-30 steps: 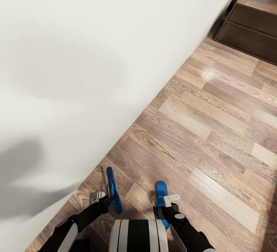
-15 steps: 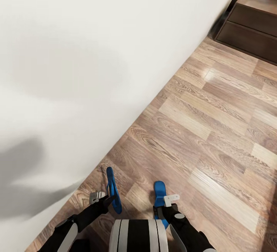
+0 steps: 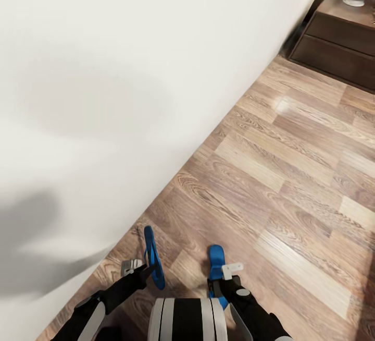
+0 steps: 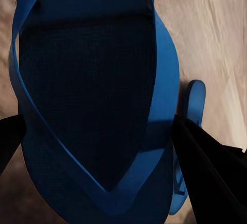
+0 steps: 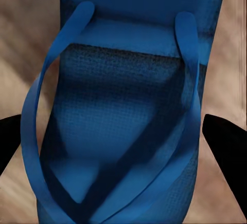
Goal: In the bedroom, move the book from the bed onto either nightstand, and place the two sandals side by side next to the bed.
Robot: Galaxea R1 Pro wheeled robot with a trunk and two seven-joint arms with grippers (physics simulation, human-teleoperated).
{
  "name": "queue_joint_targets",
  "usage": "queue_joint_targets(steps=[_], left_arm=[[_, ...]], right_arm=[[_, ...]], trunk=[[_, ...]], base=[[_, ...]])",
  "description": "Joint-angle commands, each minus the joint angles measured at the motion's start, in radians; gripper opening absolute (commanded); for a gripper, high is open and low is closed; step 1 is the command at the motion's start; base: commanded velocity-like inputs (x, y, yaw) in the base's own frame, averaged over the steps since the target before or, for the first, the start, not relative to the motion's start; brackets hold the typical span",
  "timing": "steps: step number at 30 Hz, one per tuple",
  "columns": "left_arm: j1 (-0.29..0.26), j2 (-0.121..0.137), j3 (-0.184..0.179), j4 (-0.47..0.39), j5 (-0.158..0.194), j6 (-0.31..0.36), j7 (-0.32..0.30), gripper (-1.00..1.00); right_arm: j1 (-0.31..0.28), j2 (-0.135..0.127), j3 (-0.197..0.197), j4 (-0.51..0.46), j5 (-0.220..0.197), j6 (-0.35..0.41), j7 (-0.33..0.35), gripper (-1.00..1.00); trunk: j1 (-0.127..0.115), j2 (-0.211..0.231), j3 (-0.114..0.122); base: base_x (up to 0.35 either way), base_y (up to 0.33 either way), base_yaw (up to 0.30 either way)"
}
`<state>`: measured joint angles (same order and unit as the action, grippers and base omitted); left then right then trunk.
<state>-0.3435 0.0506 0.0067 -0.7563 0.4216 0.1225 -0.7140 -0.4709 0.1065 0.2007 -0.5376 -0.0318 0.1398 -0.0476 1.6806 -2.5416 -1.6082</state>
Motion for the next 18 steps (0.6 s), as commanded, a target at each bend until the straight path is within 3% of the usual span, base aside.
queue_joint_targets(steps=[1,15,18], left_arm=[[0.0,0.0,0.0,0.0,0.009,0.011,-0.004,-1.0],[0.0,0.0,0.001,0.0,0.008,0.011,-0.004,-1.0],[0.0,0.001,0.0,0.0,0.009,0.011,-0.004,-1.0]], right_arm=[[0.0,-0.001,0.005,-0.002,-0.003,0.006,-0.005,-1.0],[0.0,-0.001,0.005,-0.002,-0.003,0.006,-0.005,-1.0],[0.0,-0.001,0.005,-0.002,-0.003,0.006,-0.005,-1.0]], trunk=[[-0.001,0.0,0.003],[-0.007,0.003,0.058],[-0.007,0.003,0.058]], base=[[0.0,0.0,0.0],[0.0,0.0,0.0],[0.0,0.0,0.0]])
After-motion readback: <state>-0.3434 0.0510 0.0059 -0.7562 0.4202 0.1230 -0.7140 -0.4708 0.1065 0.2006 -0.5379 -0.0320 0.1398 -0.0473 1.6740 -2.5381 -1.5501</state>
